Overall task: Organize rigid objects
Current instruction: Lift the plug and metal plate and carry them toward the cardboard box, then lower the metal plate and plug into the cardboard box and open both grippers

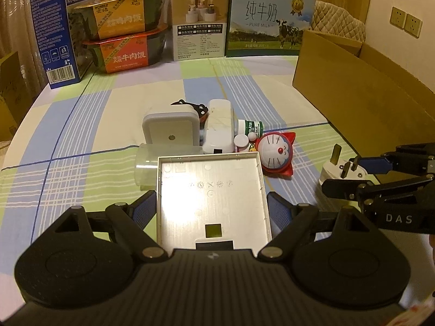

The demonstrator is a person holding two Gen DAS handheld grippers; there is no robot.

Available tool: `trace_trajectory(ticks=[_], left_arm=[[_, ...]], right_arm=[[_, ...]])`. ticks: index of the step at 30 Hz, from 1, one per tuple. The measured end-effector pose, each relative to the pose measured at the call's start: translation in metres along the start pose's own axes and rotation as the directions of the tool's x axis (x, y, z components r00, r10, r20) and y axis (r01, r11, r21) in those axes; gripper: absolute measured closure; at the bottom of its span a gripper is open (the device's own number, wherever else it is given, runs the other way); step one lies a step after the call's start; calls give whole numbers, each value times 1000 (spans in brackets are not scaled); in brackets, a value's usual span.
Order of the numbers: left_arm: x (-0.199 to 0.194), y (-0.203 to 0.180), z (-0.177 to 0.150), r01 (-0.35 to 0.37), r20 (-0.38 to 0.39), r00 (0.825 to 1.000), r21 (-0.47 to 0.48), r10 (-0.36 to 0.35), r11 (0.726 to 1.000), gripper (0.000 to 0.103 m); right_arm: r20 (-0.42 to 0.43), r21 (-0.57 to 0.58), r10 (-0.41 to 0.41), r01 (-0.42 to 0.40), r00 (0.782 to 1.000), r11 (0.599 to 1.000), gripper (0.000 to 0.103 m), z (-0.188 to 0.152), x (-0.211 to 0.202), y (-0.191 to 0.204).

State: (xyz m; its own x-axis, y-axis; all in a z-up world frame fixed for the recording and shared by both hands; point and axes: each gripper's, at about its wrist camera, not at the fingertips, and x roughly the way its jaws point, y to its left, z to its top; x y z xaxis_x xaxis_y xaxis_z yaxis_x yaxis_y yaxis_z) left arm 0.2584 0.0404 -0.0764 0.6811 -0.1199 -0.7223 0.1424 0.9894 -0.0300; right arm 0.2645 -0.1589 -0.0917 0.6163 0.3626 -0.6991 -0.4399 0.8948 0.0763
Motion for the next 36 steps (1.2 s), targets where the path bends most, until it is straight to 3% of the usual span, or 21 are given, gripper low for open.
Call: trace_trajectory(ticks=[14, 22, 26, 30, 36], left_arm=[[-30, 5, 5, 0, 55, 998, -57, 3, 998, 20], [-66, -13, 30, -13, 113, 993, -48, 18, 999, 20], [-81, -40, 53, 15, 139, 990, -6, -14, 1000, 20], [-88, -79, 81, 78, 158, 984, 31, -82, 996, 20], [-78, -145, 118, 160, 154, 973, 100, -174, 982, 20]], right_arm=[[79, 0, 4, -4, 997, 1000, 57, 7, -22, 4], [161, 37, 18, -25, 987, 999, 57, 24, -69, -1], [217, 73, 17, -33, 976, 997, 57, 44, -110, -22], [268, 63, -57, 42, 962, 997, 57, 64, -150, -54], [244, 121, -158, 132, 957, 984, 57, 69, -175, -121]])
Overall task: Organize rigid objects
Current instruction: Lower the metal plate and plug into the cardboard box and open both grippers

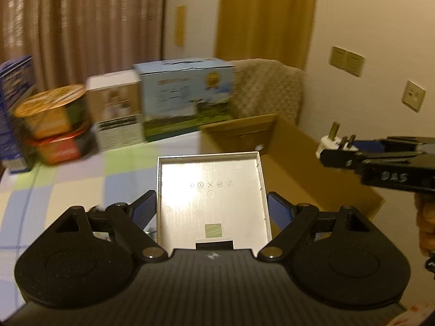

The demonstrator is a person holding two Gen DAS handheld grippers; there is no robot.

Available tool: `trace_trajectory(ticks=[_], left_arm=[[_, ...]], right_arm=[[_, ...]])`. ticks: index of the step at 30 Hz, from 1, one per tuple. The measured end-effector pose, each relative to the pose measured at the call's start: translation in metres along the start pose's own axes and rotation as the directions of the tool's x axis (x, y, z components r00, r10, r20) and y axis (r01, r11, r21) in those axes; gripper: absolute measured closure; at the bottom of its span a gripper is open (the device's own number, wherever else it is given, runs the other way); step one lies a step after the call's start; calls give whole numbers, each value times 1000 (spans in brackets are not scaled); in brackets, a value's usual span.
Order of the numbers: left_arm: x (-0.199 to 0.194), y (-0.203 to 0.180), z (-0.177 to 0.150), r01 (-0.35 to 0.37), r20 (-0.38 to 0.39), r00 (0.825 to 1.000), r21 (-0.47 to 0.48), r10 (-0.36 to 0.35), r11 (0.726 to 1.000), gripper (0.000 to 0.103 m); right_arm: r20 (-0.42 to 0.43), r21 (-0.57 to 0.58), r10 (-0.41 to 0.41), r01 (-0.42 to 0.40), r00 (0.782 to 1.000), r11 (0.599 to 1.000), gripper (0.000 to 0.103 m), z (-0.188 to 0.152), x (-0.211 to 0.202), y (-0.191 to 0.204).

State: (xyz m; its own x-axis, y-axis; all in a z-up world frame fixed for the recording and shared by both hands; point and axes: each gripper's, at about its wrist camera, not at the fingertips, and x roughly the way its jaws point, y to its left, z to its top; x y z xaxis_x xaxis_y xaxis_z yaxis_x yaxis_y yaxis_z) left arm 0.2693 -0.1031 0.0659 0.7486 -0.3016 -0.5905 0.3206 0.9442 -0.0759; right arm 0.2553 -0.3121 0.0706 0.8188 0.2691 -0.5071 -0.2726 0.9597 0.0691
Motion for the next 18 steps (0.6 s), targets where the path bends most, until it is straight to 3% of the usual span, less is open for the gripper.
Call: trace_trajectory(ticks=[9, 18], left_arm=[[72, -59, 23, 81, -85, 994, 69, -75, 994, 20], [123, -83, 24, 103, -132, 987, 103, -89, 989, 20]], right_arm=[[-95, 74, -60, 67, 994, 995, 57, -19, 27, -77], [-132, 101, -60, 73, 989, 992, 57, -36, 45, -107]])
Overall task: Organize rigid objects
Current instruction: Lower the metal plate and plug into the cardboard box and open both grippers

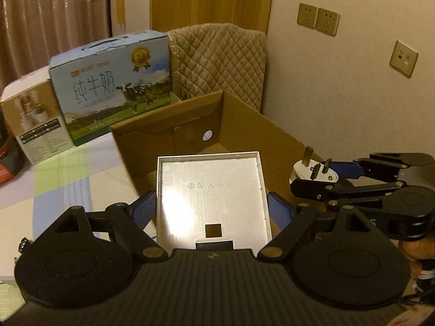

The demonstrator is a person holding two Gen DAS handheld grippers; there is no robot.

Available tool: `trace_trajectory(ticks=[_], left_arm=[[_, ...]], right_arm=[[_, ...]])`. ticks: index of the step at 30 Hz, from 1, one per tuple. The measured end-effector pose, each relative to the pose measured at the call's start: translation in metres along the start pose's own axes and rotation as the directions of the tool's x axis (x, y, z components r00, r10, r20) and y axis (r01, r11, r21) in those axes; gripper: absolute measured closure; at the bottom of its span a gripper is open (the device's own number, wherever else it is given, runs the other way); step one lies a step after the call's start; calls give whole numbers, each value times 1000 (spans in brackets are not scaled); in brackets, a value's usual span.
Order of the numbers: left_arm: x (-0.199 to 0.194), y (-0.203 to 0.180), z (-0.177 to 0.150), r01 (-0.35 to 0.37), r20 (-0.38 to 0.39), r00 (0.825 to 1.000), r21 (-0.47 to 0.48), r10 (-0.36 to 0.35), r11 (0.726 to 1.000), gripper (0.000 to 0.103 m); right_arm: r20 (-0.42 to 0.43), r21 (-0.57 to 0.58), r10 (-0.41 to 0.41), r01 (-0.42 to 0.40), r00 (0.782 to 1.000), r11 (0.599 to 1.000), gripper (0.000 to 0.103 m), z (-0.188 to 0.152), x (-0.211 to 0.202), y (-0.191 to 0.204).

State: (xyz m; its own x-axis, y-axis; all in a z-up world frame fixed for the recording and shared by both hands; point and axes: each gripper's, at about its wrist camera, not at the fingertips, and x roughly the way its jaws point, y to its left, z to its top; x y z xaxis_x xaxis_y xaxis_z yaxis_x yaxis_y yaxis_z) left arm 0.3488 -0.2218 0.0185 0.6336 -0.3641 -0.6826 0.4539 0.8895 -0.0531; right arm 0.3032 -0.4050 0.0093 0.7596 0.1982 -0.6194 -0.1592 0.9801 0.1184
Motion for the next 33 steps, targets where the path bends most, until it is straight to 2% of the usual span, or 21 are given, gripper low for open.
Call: trace_trajectory(ticks=[7, 14, 28, 33], left_arm=[[15, 0, 2, 11, 15, 1000, -23, -11, 1000, 18], [0, 17, 0, -46, 51, 998, -30, 48, 998, 18], [-31, 48, -20, -82, 60, 994, -73, 86, 994, 18], [-37, 58, -28, -85, 61, 994, -89, 91, 992, 18]], right_arm=[[-10, 6, 1, -1, 1000, 1000, 57, 0, 10, -6], [-18, 5, 1, -1, 1000, 1000, 57, -3, 11, -6], [-62, 23, 21, -20, 998, 1000, 57, -3, 16, 5], [-81, 11, 5, -4, 997, 1000, 57, -3, 24, 11]])
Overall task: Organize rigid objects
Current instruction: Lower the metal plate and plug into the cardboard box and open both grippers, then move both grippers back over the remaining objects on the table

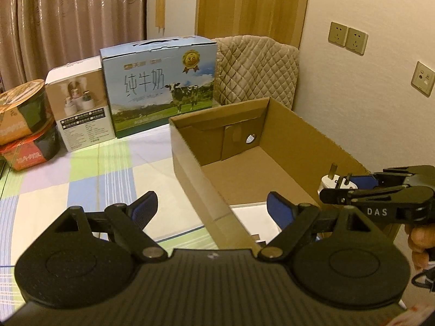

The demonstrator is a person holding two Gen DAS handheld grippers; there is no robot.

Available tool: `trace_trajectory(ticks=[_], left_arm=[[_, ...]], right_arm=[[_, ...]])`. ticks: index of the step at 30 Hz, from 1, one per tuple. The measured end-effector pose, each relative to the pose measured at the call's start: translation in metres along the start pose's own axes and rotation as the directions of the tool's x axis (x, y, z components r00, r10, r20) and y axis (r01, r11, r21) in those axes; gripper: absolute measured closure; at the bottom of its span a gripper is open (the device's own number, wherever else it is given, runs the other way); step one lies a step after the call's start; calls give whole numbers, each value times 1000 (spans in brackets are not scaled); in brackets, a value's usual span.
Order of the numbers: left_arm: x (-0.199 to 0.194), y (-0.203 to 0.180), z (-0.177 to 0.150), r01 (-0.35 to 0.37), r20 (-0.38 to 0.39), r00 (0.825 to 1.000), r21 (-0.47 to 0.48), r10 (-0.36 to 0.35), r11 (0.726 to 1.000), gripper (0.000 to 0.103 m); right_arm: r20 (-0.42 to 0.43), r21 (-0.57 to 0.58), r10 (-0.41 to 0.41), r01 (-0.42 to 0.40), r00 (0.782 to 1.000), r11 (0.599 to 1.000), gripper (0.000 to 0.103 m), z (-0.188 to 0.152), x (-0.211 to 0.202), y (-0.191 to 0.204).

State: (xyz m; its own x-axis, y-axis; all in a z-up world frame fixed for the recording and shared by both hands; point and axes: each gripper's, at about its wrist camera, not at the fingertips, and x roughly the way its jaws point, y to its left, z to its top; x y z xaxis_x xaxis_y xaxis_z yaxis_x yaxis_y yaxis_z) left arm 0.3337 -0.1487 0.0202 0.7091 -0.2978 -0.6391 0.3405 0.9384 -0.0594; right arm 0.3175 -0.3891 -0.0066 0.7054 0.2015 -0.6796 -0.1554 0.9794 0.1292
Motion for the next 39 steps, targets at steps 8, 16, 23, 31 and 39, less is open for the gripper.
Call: trace_trajectory(ticks=[8, 16, 23, 31, 39], left_arm=[[-6, 19, -9, -15, -1, 1000, -24, 15, 1000, 18], [-22, 40, -23, -43, -5, 999, -51, 42, 998, 18], [-52, 62, -41, -87, -9, 996, -79, 86, 993, 18], [-98, 94, -61, -161, -9, 987, -118, 161, 980, 18], [-151, 123, -81, -234, 6, 971, -153, 238, 960, 18]], right_arm=[[-1, 3, -16, 16, 1000, 1000, 57, 6, 12, 3], [72, 16, -23, 22, 997, 1000, 57, 13, -9, 5], [107, 7, -3, 2, 994, 1000, 56, 13, -39, 22], [143, -23, 68, -66, 987, 998, 55, 11, -73, 67], [175, -78, 161, -149, 971, 986, 54, 4, -102, 121]])
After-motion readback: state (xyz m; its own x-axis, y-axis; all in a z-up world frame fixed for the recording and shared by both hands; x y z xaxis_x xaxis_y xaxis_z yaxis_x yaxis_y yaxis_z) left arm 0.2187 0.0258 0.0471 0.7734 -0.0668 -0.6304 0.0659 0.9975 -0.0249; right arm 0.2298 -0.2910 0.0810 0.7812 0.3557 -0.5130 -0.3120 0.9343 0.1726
